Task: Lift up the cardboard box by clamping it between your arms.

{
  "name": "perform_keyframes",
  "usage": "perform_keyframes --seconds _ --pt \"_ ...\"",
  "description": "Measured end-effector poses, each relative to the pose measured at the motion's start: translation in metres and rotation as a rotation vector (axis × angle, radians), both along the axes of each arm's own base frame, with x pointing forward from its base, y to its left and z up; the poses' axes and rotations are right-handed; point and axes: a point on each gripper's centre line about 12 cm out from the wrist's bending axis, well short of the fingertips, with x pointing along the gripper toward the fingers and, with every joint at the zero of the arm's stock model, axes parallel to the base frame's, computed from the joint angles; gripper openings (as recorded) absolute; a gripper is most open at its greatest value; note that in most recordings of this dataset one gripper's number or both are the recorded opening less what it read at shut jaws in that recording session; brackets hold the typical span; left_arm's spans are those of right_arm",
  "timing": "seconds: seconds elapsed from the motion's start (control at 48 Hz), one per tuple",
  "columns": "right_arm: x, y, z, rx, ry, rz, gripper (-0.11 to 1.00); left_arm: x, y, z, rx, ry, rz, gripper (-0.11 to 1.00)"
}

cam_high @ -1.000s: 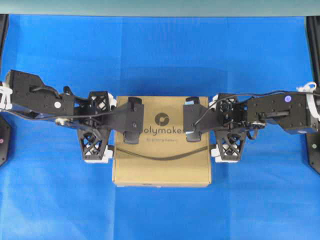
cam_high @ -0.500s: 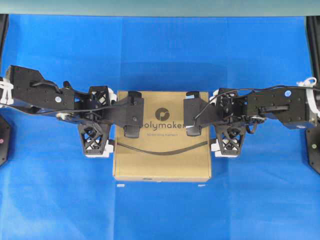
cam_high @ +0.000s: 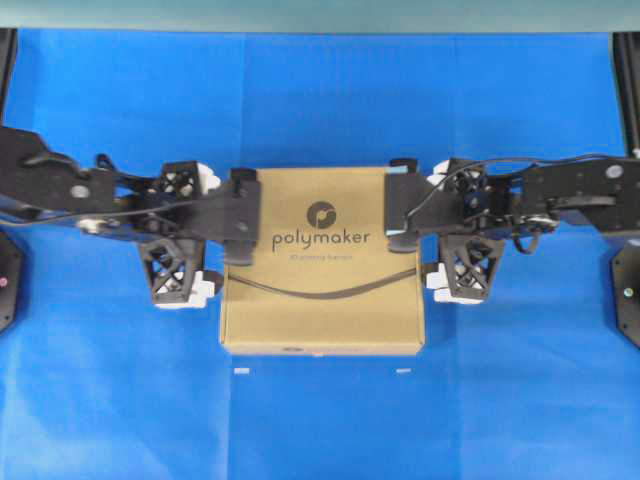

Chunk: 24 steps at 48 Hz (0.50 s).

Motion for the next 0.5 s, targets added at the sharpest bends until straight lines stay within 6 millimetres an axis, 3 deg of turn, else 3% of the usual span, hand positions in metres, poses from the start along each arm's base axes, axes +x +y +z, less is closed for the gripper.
perform_keyframes --seconds 0.229,0.5 --pt "-0.009 0.006 0.015 0.016 -0.089 -0.025 0.99 -0.022 -0.016 0.027 -0.034 -0.141 0.008 0.89" --pt "-0.017 0.011 0.016 0.023 -0.102 -0.026 0.99 -0.037 -0.028 0.025 -0.042 -0.207 -0.028 0.89"
